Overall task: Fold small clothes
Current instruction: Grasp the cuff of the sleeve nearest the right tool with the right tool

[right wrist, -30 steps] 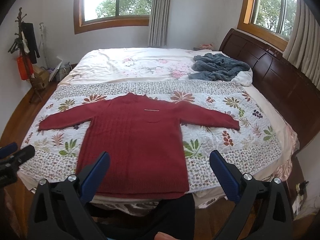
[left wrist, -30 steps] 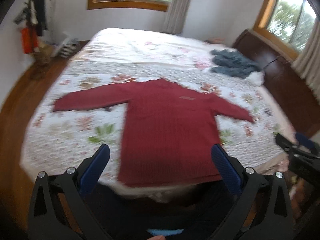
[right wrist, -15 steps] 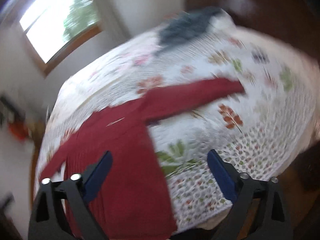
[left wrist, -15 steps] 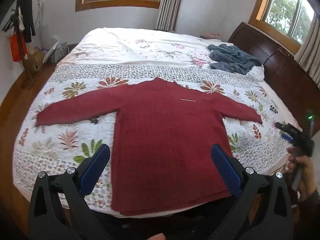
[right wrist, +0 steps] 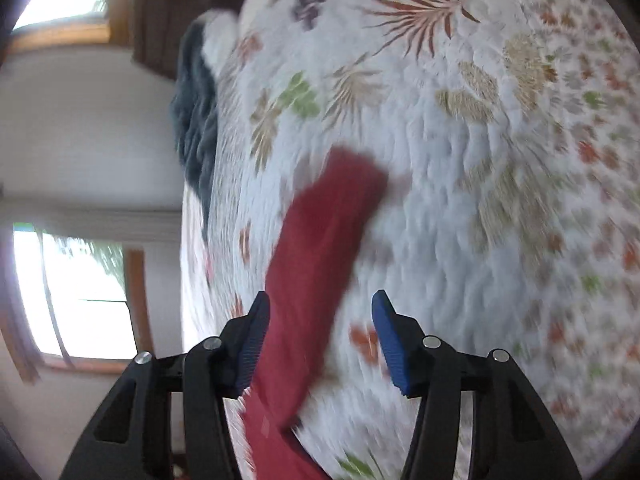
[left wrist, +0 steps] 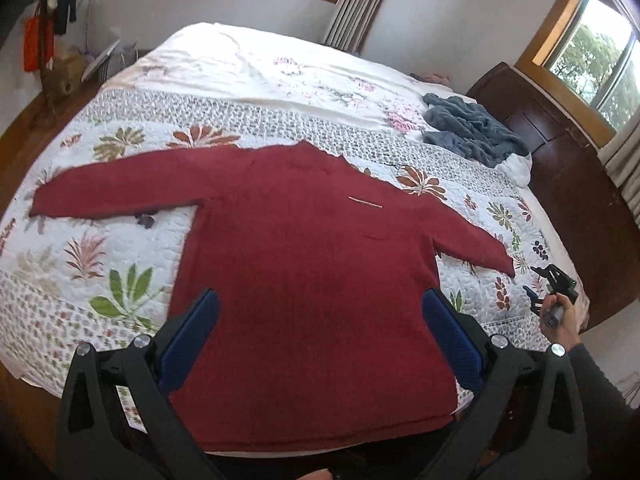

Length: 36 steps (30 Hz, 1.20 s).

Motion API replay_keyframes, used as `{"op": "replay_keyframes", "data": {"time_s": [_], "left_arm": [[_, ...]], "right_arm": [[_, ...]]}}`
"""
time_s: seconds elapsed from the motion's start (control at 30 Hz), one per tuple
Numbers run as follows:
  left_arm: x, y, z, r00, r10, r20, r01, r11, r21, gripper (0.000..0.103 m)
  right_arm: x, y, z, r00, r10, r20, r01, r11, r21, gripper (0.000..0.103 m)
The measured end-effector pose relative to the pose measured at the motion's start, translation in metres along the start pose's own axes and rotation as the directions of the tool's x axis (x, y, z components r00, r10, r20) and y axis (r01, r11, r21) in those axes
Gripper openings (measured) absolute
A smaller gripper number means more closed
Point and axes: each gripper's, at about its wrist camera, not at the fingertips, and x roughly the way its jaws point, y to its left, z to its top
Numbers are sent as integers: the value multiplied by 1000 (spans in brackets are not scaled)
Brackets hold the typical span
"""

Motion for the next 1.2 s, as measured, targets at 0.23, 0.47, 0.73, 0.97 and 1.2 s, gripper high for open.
{"op": "replay_keyframes", "data": {"time_s": [0.23, 0.47, 0.73, 0.97, 1.2], "left_arm": [[31, 3, 2, 997, -38, -60, 34, 997, -72, 100], [47, 7, 0, 994, -29, -106, 21, 997, -76, 100], [52, 25, 0, 988, -75, -132, 51, 984, -173, 100], [43, 39, 6, 989, -105, -105, 77, 968, -239, 100], [29, 45, 18, 989, -130, -65, 111, 965, -236, 100]], "right_arm": [[53, -6, 36, 999, -47, -4, 47, 997, 64, 54], [78, -24, 50, 996, -78, 34, 74, 991, 111, 54], [85, -18, 64, 998, -59, 33, 56, 994, 89, 29], [66, 30, 57, 997, -36, 70, 40, 997, -59, 15], [38, 133, 6, 998, 27, 60, -5, 940, -340, 15]]}}
